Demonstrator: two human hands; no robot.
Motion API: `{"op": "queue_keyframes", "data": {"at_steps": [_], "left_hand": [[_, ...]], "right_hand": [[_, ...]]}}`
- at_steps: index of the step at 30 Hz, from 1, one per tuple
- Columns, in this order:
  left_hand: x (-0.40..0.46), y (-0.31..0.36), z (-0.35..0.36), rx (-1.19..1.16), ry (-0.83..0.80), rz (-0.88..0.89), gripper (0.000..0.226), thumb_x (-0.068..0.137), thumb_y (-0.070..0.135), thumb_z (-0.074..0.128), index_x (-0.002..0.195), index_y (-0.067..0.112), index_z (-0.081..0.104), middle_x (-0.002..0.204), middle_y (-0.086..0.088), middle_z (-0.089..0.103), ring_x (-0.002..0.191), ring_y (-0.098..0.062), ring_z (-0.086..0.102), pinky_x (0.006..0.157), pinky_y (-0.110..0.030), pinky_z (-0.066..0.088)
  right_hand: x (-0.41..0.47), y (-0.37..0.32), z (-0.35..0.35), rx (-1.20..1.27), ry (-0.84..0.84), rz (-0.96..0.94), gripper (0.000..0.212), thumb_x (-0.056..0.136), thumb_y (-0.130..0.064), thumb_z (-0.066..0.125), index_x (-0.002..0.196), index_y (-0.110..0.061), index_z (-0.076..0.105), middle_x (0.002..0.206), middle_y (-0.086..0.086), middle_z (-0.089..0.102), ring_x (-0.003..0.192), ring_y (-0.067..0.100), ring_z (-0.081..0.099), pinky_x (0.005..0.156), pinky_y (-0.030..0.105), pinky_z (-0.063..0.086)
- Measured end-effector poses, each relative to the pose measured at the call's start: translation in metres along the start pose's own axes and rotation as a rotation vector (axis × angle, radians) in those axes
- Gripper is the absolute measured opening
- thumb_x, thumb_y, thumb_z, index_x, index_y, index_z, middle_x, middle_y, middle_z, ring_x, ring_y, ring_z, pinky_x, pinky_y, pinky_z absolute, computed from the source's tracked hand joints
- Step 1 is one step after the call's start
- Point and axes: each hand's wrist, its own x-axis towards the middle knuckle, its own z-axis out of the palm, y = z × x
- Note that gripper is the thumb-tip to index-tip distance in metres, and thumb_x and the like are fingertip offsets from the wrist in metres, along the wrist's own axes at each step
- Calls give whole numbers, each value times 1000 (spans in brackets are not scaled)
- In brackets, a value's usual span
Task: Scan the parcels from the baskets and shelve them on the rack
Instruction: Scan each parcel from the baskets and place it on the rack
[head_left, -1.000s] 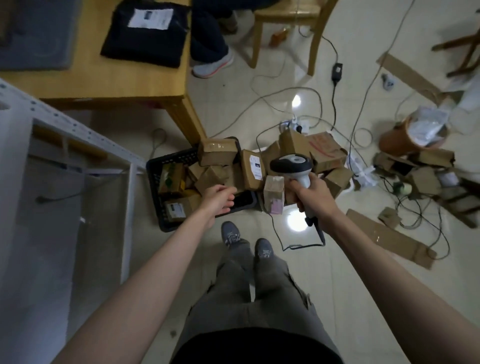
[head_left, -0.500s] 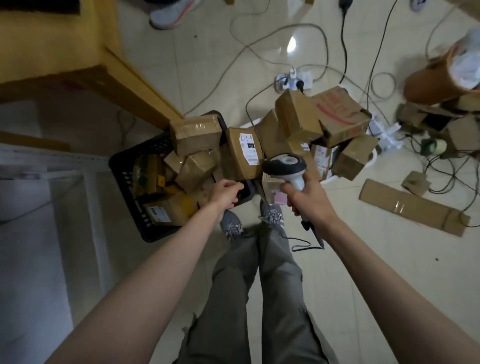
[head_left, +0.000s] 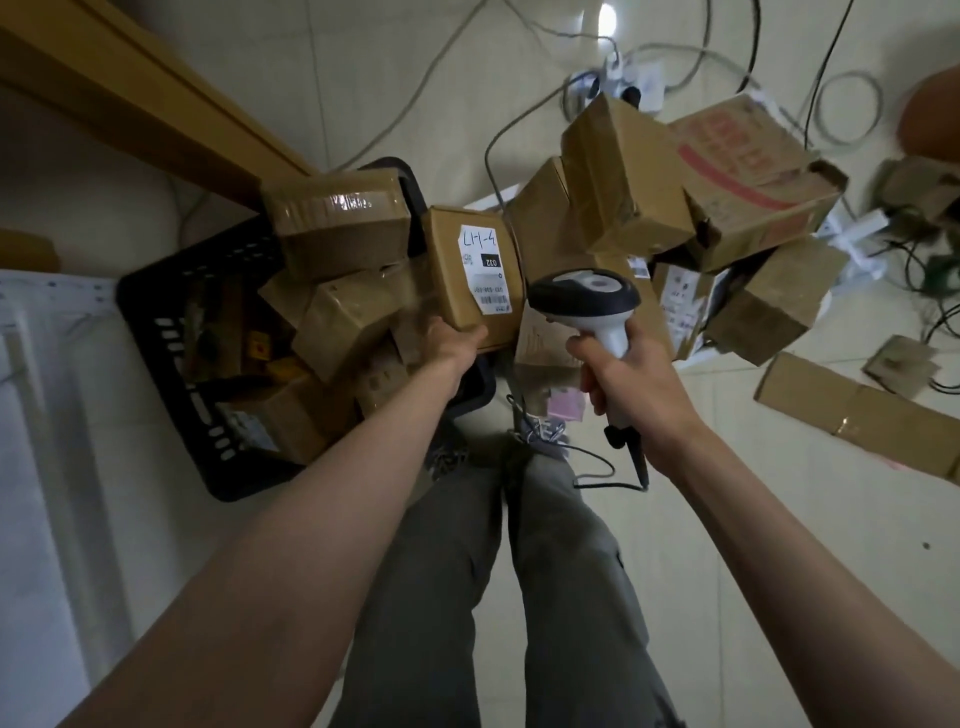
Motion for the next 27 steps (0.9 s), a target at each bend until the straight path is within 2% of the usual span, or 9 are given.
{"op": "queue_keyframes", "data": {"at_steps": [2,7,9,11,15,20,25,27], "left_hand": [[2,-3,2,14,59,15,40,94,21,68,129,7,55,128,-11,63,117,-28,61,88,-31,44],[-31,-12,-25,42,57,28,36,96,24,66,128,13,55,121,-3,60,102,-18,56,82,-32,45],[-54,-17,-44,39,56,19,36,96,24,65,129,13,55,123,-5,61,107,-22,60,91,-37,52],[-82,-21,-64,9,57,13,37,96,22,66,130,11,55,127,-8,62,114,-28,62,100,-44,53],[-141,-24,-109,-98,76,23,35,95,17,66,127,7,55,127,-12,63,115,-30,63,101,-46,53],[-217,-26,-165,-208,60,68,26,95,18,67,116,16,52,123,-9,64,112,-24,62,102,-45,52],[-287,-38,-228,-319,53,123,22,95,17,68,112,21,55,121,-7,67,114,-25,63,104,-48,50],[-313,-47,-253,-390,78,123,27,94,15,68,120,15,57,124,-9,67,116,-25,63,106,-47,49]], "right_hand": [[1,1,-2,8,-11,-1,22,95,-20,64,116,-13,59,76,7,60,52,8,53,48,23,45],[-22,-17,-2,33,-41,2,23,96,-16,63,117,-9,58,72,9,58,47,8,52,45,23,44],[-41,-30,-2,17,-68,-6,23,96,-16,63,118,-10,58,73,10,58,47,10,52,44,23,43],[-64,-45,-3,5,-95,-27,22,96,-16,63,117,-14,58,75,9,59,50,11,52,45,23,43],[-115,-81,-3,-33,-150,-86,21,97,-20,63,117,-16,58,74,4,60,54,10,53,49,23,44],[-180,-128,-3,-105,-197,-152,24,98,-20,63,115,-5,54,69,12,58,53,18,50,48,31,42],[-248,-169,7,-170,-306,-252,8,99,-22,62,105,-17,59,67,9,58,54,16,54,49,29,47],[-273,-184,14,-212,-353,-296,10,100,-24,61,108,-17,60,65,6,60,56,18,55,54,32,49]]}}
